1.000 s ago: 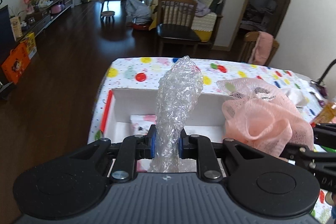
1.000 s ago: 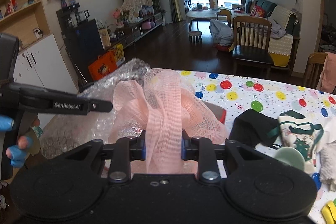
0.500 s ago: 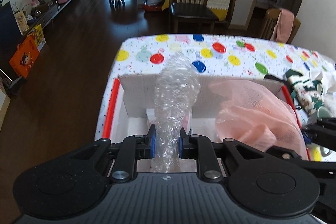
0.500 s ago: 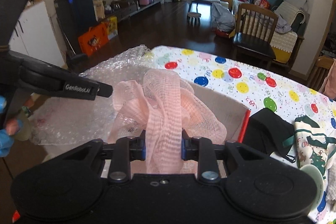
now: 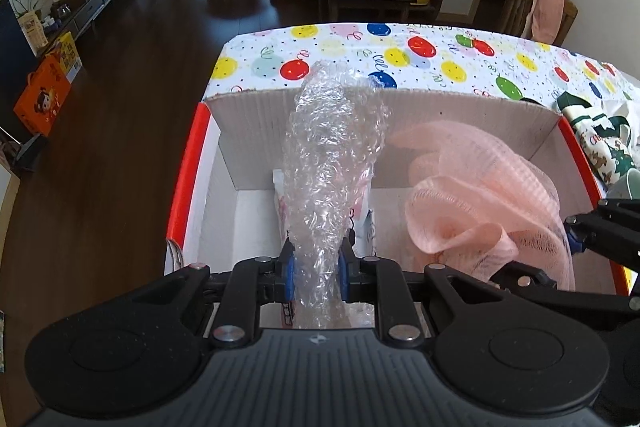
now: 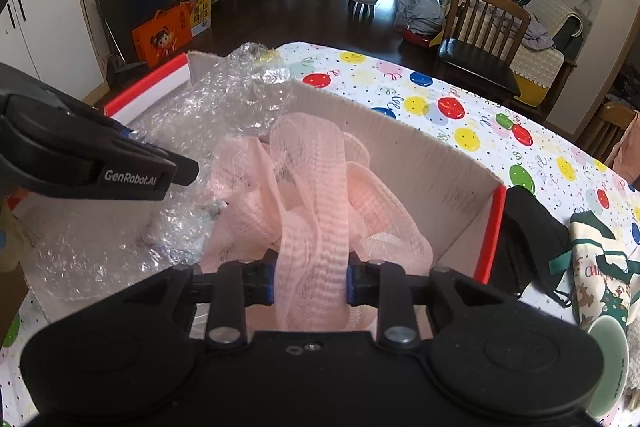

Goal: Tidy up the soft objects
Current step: 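Open both tools to release the bubble wrap and puff into the box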

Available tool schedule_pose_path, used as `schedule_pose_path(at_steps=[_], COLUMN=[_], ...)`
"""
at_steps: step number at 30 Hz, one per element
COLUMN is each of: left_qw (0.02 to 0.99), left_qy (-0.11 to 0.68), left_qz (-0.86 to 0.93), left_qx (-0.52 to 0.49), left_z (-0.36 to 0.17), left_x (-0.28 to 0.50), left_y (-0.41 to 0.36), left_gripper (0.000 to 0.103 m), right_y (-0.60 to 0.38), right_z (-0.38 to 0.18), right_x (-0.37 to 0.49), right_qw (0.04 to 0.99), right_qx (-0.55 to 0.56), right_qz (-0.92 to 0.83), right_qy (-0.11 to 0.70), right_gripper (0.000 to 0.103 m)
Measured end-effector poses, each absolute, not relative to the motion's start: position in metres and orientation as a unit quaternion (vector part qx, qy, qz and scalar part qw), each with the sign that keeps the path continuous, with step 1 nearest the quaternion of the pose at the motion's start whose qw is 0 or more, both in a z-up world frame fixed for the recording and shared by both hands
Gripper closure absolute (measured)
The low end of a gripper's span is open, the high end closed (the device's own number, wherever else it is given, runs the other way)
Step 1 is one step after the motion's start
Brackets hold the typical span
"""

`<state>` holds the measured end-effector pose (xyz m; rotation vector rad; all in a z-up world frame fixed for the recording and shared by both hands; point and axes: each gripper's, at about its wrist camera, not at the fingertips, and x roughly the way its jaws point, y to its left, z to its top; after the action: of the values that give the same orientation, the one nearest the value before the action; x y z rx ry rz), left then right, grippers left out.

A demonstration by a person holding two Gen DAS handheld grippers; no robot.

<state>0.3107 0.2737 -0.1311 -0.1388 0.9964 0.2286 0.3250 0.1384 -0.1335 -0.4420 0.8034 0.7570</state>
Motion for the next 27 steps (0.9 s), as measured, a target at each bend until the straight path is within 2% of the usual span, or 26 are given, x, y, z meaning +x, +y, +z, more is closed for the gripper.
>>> schedule_pose_path(at_steps=[5, 8, 10, 11, 15, 20, 22, 27], left_qw=[0.873, 0.876, 0.881, 0.885, 0.889, 0.896, 0.899, 0.908], left_qy=[0.473, 0.468, 0.459, 0.45, 0.443, 0.43, 0.424, 0.408], left_qz=[0.103, 0.101, 0.105, 0.109, 0.11, 0.105, 0.101, 0.087], left_qx=[-0.064, -0.054, -0.047, -0.043, -0.043, -0.047, -0.042, -0.042], left_z=[-0.13, -0.128, -0.125, -0.123, -0.115, -0.102, -0.096, -0.081], left_x=[0.301, 0.295, 0.29, 0.287, 0.28, 0.271, 0.267, 0.257], left_y=[0.271, 0.268, 0.267, 0.266, 0.266, 0.266, 0.263, 0.255], left_gripper=[0.079, 0.067, 0.034, 0.032, 0.032, 0.032, 0.032, 0.032], right_y=[0.136, 0.134, 0.131, 0.13, 0.126, 0.117, 0.113, 0.097], right_z=[-0.133, -0.132, -0.131, -0.13, -0.126, -0.116, -0.111, -0.098], right_x=[0.329, 0.331, 0.332, 0.333, 0.33, 0.326, 0.323, 0.319], right_qw=[0.832, 0.834, 0.836, 0.837, 0.841, 0.847, 0.849, 0.856], right_qx=[-0.198, -0.187, -0.18, -0.177, -0.169, -0.157, -0.152, -0.126], right_qz=[0.354, 0.353, 0.353, 0.354, 0.353, 0.356, 0.358, 0.359], right_qy=[0.378, 0.379, 0.38, 0.379, 0.374, 0.363, 0.358, 0.351], right_gripper=[0.069, 0.063, 0.057, 0.053, 0.046, 0.027, 0.022, 0.019])
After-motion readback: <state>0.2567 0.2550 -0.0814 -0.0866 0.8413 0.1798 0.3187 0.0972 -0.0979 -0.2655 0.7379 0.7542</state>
